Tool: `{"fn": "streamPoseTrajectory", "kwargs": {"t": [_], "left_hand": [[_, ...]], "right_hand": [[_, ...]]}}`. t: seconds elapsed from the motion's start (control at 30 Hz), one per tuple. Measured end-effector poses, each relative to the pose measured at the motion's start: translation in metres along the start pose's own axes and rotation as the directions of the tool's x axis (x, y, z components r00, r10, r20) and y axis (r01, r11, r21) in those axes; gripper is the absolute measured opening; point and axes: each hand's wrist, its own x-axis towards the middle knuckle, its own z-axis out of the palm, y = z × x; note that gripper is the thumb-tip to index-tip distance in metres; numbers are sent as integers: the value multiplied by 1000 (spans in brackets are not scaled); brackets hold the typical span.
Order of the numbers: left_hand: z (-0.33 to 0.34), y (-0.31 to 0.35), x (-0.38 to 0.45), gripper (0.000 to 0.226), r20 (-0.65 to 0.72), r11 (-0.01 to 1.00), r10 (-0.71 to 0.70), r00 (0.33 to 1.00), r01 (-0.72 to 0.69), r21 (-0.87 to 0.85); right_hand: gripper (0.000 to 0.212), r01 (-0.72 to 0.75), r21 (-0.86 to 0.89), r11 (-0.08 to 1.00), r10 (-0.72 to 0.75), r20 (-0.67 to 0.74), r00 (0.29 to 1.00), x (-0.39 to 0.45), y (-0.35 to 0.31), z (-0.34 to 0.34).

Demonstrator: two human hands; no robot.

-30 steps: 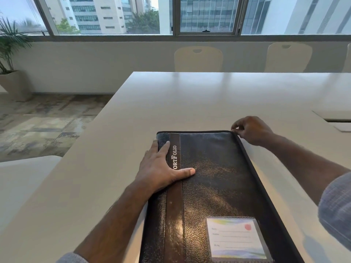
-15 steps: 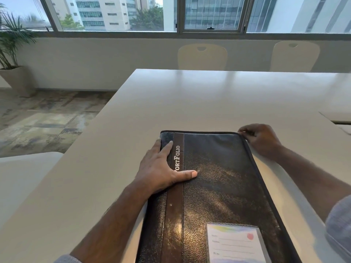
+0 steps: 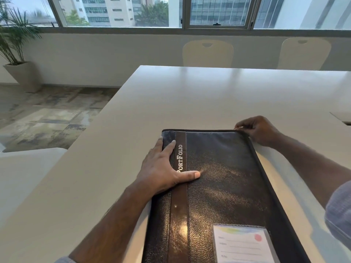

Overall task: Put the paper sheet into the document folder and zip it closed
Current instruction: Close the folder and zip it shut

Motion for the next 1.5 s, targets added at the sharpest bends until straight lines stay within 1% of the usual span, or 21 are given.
{"fn": "streamPoseTrajectory", "kwargs": {"t": [0.1, 0.2, 0.37, 0.5, 0.6, 0.9, 1.03, 1.27, 1.5], "left_hand": [[0, 0, 0, 135, 4, 1000, 0, 1000, 0, 3], [0, -1, 0, 137, 6, 1000, -2, 1000, 2, 4], [3, -4, 1, 138, 22, 999, 2, 1000, -2, 34], [5, -6, 3, 133, 42, 993, 14, 999, -19, 119], [5, -7, 3, 133, 51, 990, 21, 999, -28, 141], [6, -8, 4, 134, 55, 993, 36, 998, -42, 113], [6, -9, 6, 134, 59, 993, 41, 997, -47, 105], [5, -8, 5, 133, 67, 992, 44, 997, -52, 117], [8, -9, 7, 133, 41, 991, 54, 998, -58, 119]], "right_hand": [[5, 52, -78, 996, -46, 82, 996, 11, -11, -3], [14, 118, -165, 979, -95, 137, 986, 20, -28, 2], [8, 180, -233, 956, -133, 204, 970, 31, -51, 19], [9, 197, -241, 950, -145, 220, 965, 36, -63, 31], [10, 218, -267, 939, -156, 236, 959, 40, -72, 38], [12, 375, -352, 858, -260, 333, 906, 55, -109, 60], [13, 414, -371, 831, -279, 366, 888, 60, -123, 72], [11, 518, -405, 753, -364, 400, 841, 67, -140, 87], [10, 569, -391, 723, -418, 408, 811, 73, -154, 101]]}}
